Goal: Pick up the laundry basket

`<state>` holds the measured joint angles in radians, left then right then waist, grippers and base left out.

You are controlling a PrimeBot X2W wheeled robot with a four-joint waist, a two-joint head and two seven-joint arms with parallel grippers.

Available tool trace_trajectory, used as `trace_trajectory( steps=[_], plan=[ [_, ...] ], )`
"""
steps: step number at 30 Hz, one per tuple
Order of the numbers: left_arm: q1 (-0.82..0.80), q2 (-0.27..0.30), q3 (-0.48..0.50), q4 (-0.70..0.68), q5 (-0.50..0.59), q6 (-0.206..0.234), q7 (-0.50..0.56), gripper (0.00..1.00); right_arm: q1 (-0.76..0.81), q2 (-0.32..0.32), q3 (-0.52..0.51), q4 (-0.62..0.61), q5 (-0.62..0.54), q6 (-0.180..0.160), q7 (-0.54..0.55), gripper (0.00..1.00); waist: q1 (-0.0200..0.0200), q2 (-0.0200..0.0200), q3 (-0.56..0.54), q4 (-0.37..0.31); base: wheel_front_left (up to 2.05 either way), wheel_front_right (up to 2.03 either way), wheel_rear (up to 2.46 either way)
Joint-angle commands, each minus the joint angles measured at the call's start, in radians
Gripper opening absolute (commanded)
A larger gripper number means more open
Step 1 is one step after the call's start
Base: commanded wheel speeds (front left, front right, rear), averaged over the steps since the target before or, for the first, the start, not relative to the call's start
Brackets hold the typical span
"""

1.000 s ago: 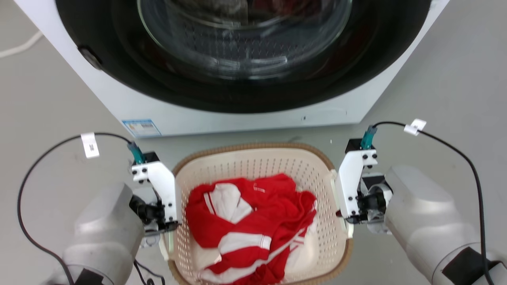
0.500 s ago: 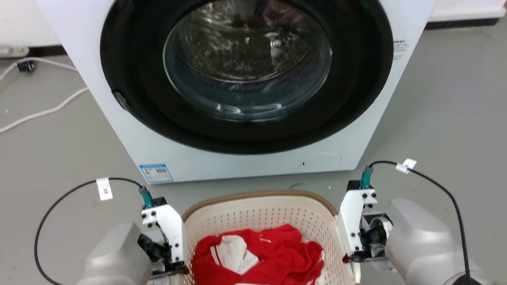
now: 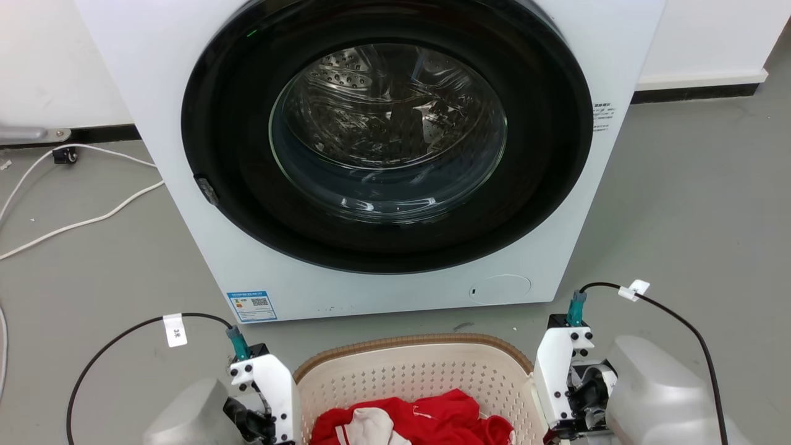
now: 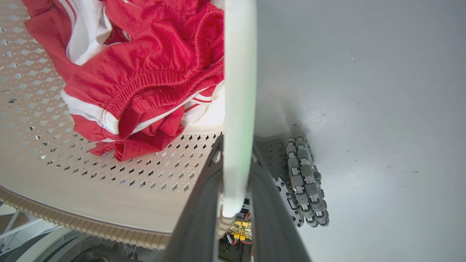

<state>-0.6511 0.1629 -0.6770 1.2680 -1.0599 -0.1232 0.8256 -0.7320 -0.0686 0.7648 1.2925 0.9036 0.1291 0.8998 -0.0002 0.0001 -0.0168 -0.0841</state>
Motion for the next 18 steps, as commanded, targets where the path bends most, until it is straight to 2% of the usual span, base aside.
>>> trace_trajectory(
  steps=[1,18],
  plan=[
    [0.007,-0.030,0.003,-0.013,-0.023,-0.013,0.005,0.00,0.028,0.017,-0.011,-0.006,-0.004,0.003,0.003,0.00,0.0002,-0.0001,-0.002,0.001,0.00,0.00,0.00],
    [0.021,-0.040,0.000,-0.005,-0.042,-0.013,0.016,0.00,0.043,0.024,-0.083,-0.006,-0.066,0.003,0.006,0.00,0.0002,-0.0001,-0.014,0.005,0.00,0.00,0.00]
  ],
)
